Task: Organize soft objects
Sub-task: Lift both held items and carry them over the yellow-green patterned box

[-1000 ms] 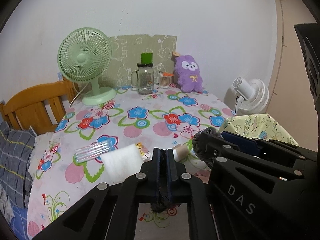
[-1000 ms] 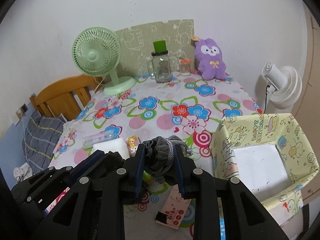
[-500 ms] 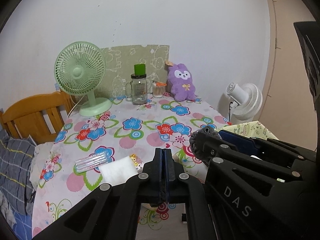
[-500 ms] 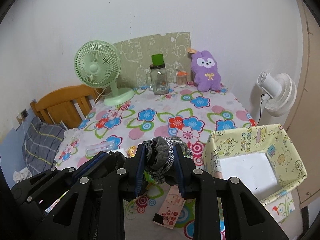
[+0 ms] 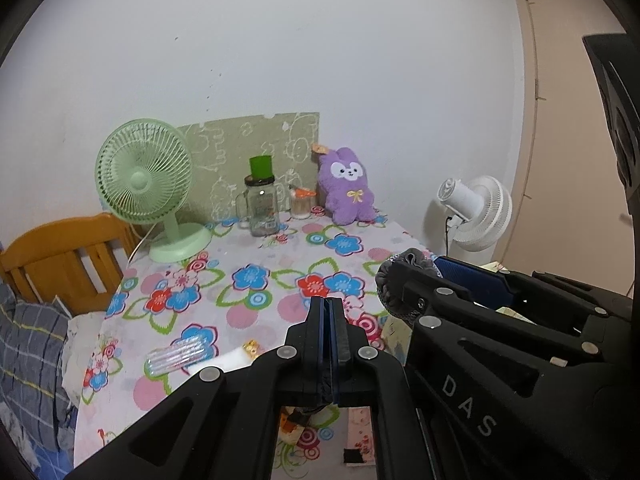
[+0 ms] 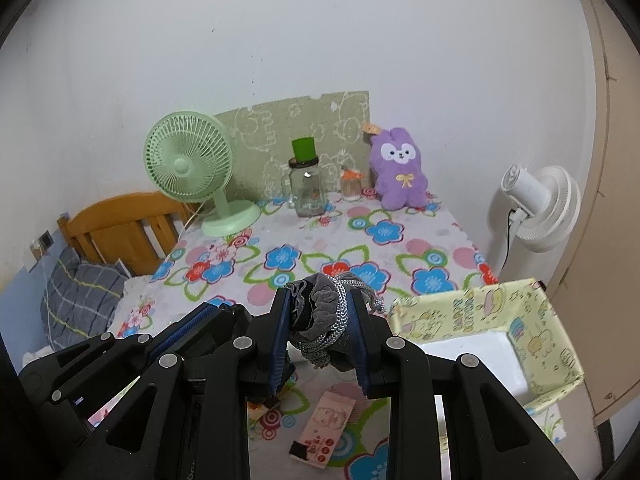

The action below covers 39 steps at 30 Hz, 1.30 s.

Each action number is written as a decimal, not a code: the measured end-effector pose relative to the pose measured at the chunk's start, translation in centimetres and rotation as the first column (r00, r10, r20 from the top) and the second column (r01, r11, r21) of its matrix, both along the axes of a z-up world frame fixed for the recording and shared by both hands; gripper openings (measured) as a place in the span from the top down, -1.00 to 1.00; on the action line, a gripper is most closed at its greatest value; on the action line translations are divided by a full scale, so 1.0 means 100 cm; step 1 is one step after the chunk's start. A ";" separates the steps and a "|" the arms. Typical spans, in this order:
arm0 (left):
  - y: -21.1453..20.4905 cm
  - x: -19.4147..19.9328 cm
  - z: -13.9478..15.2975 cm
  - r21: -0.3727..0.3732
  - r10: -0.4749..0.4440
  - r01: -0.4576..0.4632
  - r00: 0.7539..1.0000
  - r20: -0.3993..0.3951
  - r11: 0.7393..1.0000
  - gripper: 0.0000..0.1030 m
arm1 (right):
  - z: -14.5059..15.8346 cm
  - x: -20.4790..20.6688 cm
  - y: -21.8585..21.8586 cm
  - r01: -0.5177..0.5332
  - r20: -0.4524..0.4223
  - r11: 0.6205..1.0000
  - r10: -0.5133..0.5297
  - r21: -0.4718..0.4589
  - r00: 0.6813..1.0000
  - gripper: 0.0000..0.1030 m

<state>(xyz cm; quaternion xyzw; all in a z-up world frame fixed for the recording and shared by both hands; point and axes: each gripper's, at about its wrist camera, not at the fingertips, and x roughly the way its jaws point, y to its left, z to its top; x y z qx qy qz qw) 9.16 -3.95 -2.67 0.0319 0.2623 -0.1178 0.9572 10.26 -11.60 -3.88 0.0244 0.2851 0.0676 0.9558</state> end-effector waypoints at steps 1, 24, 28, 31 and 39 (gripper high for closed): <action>-0.002 0.000 0.002 0.001 -0.005 0.005 1.000 0.003 1.000 1.00 | 0.003 0.000 -0.002 0.002 0.005 1.000 -0.002 -0.003 1.000 0.40; -0.069 0.004 0.028 0.028 -0.087 0.085 0.995 0.055 0.996 1.00 | 0.034 -0.002 -0.062 0.073 0.063 0.997 -0.071 -0.026 0.995 0.40; -0.082 0.006 0.029 0.030 -0.106 0.104 0.993 0.060 0.994 1.00 | 0.036 -0.002 -0.077 0.091 0.072 0.995 -0.088 -0.032 0.993 0.40; -0.093 0.008 0.029 0.034 -0.122 0.121 0.991 0.060 0.992 1.00 | 0.036 -0.002 -0.087 0.107 0.076 0.994 -0.104 -0.035 0.992 0.40; -0.119 0.011 0.023 0.033 -0.157 0.156 0.986 0.049 0.987 1.00 | 0.030 0.000 -0.115 0.147 0.068 0.989 -0.145 -0.029 0.987 0.40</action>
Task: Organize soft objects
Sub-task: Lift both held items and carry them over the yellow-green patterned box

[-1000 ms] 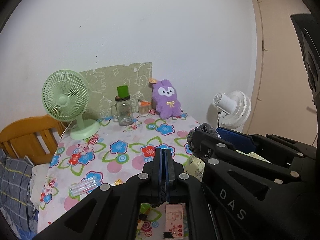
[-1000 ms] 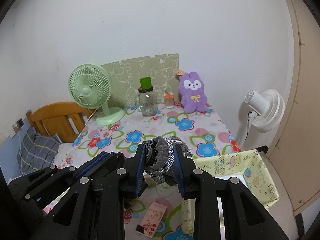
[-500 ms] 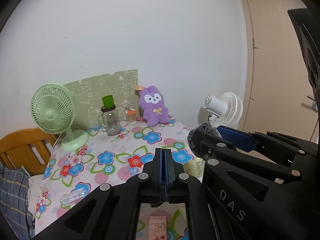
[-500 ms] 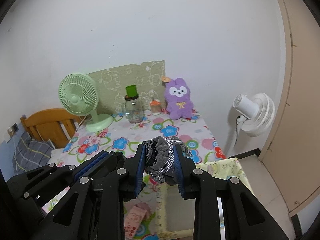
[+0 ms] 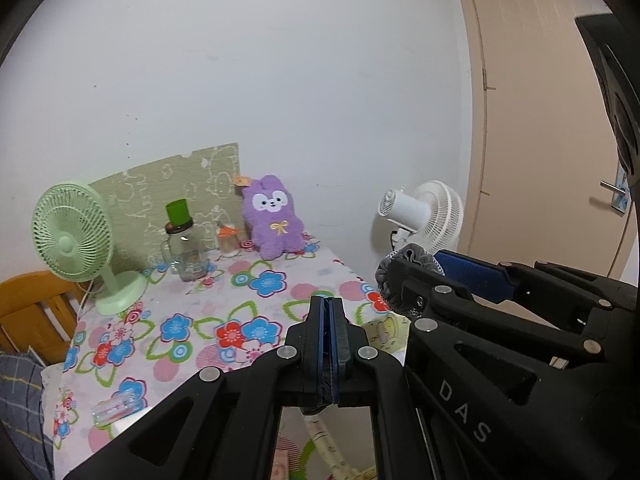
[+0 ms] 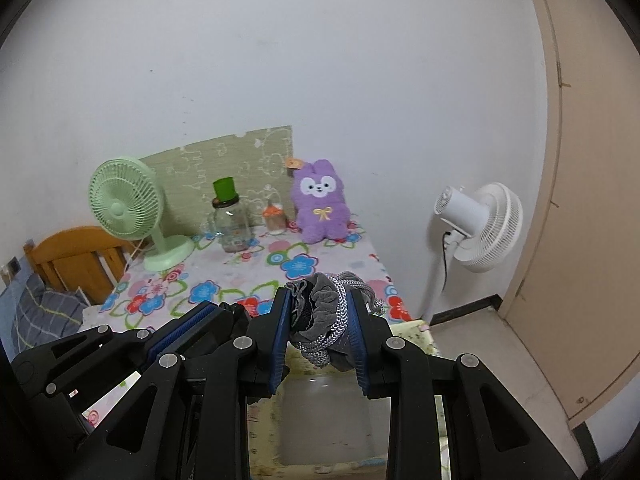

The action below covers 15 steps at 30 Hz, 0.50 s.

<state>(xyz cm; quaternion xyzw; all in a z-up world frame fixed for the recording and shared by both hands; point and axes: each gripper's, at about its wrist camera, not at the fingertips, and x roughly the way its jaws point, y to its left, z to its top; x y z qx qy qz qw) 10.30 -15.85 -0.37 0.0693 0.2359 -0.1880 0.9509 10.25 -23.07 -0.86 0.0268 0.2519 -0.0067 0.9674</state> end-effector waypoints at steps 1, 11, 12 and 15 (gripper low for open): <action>-0.003 0.001 -0.001 -0.001 -0.004 0.004 1.000 -0.003 1.000 1.00 | -0.002 0.001 -0.004 0.005 -0.005 1.000 -0.005 0.001 1.000 0.40; -0.031 0.016 -0.022 -0.002 -0.043 0.043 0.997 -0.061 0.999 1.00 | -0.023 0.013 -0.032 0.043 -0.057 0.999 -0.043 0.012 0.997 0.39; -0.032 0.018 -0.025 -0.001 -0.046 0.046 0.997 -0.069 0.999 1.00 | -0.025 0.014 -0.034 0.045 -0.064 0.999 -0.044 0.013 0.997 0.39; -0.037 0.025 -0.033 0.005 -0.054 0.055 0.994 -0.090 0.998 1.00 | -0.035 0.020 -0.040 0.048 -0.087 0.999 -0.047 0.020 0.995 0.40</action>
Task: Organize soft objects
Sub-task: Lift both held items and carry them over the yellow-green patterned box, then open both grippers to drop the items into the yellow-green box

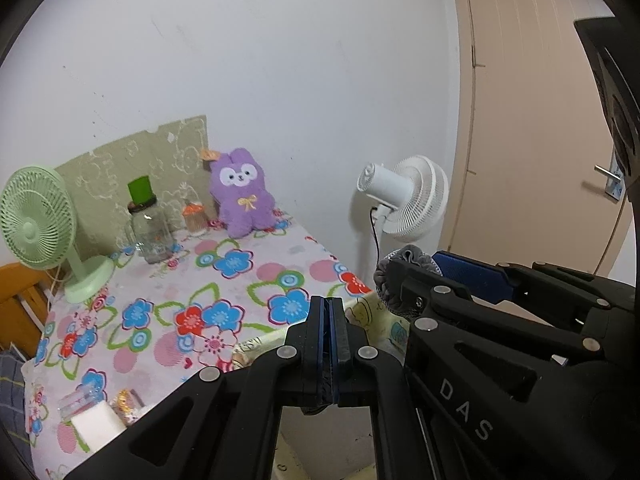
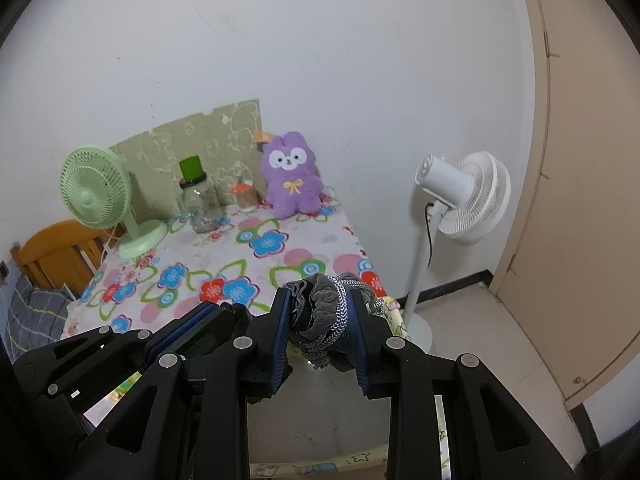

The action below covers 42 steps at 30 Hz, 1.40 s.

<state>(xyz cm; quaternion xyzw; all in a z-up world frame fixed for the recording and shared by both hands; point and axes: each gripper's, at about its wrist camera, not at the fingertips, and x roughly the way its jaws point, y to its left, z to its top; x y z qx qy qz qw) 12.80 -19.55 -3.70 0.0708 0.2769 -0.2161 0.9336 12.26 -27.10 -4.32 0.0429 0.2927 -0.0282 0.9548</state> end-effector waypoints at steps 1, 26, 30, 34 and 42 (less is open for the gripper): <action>-0.001 0.002 -0.002 0.001 -0.002 0.002 1.000 -0.005 1.000 1.00 | -0.002 0.002 -0.001 0.000 -0.006 1.000 0.000 0.003 1.000 0.40; -0.011 0.021 -0.052 0.124 0.060 -0.050 0.995 -0.081 0.991 -0.62 | -0.061 0.033 -0.013 -0.002 -0.140 1.000 0.003 0.009 0.990 0.07; -0.006 0.022 -0.055 0.117 0.068 -0.056 0.992 -0.102 0.992 -0.78 | -0.063 0.032 -0.016 0.011 -0.143 1.000 -0.009 0.014 0.990 -0.30; -0.004 0.018 -0.054 0.108 0.062 -0.051 0.993 -0.100 0.993 -0.94 | -0.064 0.027 -0.014 0.003 -0.136 1.000 0.000 0.021 0.991 -0.52; 0.002 0.009 -0.049 0.099 0.071 -0.062 0.993 -0.091 0.993 -0.99 | -0.059 0.017 -0.010 0.020 -0.127 1.000 -0.019 0.006 0.992 -0.68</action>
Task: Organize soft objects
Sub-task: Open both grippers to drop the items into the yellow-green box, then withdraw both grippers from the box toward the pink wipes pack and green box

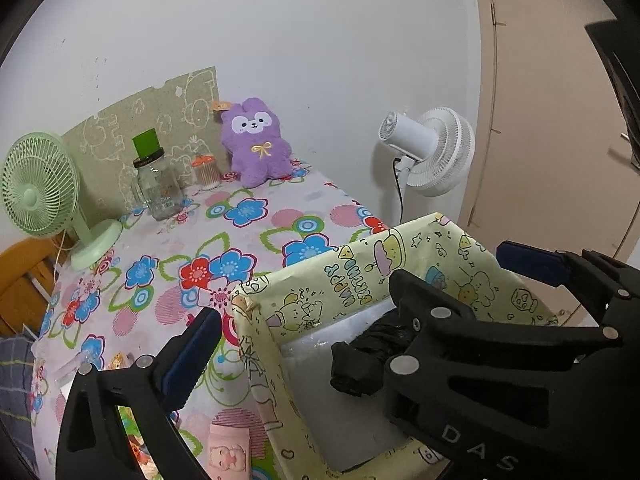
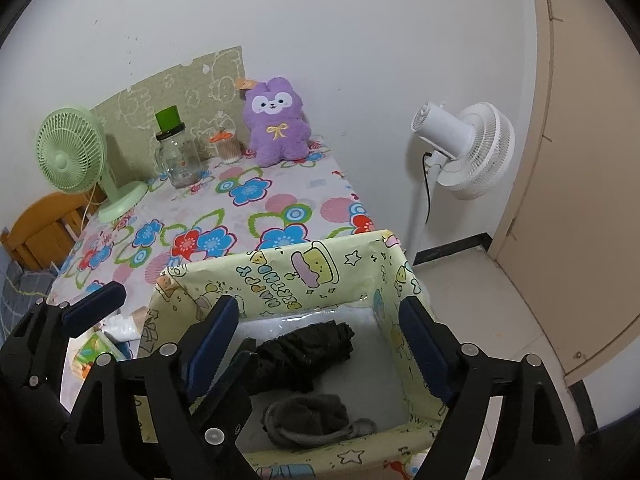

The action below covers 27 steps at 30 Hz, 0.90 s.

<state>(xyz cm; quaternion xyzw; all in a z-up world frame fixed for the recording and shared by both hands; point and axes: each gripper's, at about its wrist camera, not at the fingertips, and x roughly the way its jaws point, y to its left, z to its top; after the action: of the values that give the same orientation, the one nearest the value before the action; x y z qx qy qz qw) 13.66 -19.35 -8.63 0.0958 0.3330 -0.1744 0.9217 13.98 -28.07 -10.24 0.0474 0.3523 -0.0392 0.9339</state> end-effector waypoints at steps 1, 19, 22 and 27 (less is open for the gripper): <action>0.002 -0.001 0.001 -0.006 -0.001 0.001 1.000 -0.002 1.000 -0.99 | 0.001 -0.002 0.001 0.001 0.004 1.000 -0.001 -0.001 1.000 -0.72; 0.032 -0.031 0.018 -0.079 0.002 -0.001 1.000 0.017 0.997 -0.99 | 0.026 -0.040 0.033 -0.015 0.117 0.999 0.020 -0.048 0.993 -0.94; 0.037 -0.037 0.020 -0.083 0.005 -0.003 1.000 0.030 0.997 -0.99 | 0.029 -0.047 0.040 -0.020 0.127 0.998 0.027 -0.052 0.992 -0.94; 0.044 -0.046 0.025 -0.091 0.002 0.002 0.999 0.046 0.996 -0.99 | 0.034 -0.057 0.048 -0.009 0.146 0.998 0.018 -0.066 0.989 -0.94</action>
<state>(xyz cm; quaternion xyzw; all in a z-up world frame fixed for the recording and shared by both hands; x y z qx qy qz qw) 9.07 -14.99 -6.17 0.0575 0.3034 -0.1873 0.9325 8.24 -23.31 -6.79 0.0175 0.2818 -0.0406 0.9585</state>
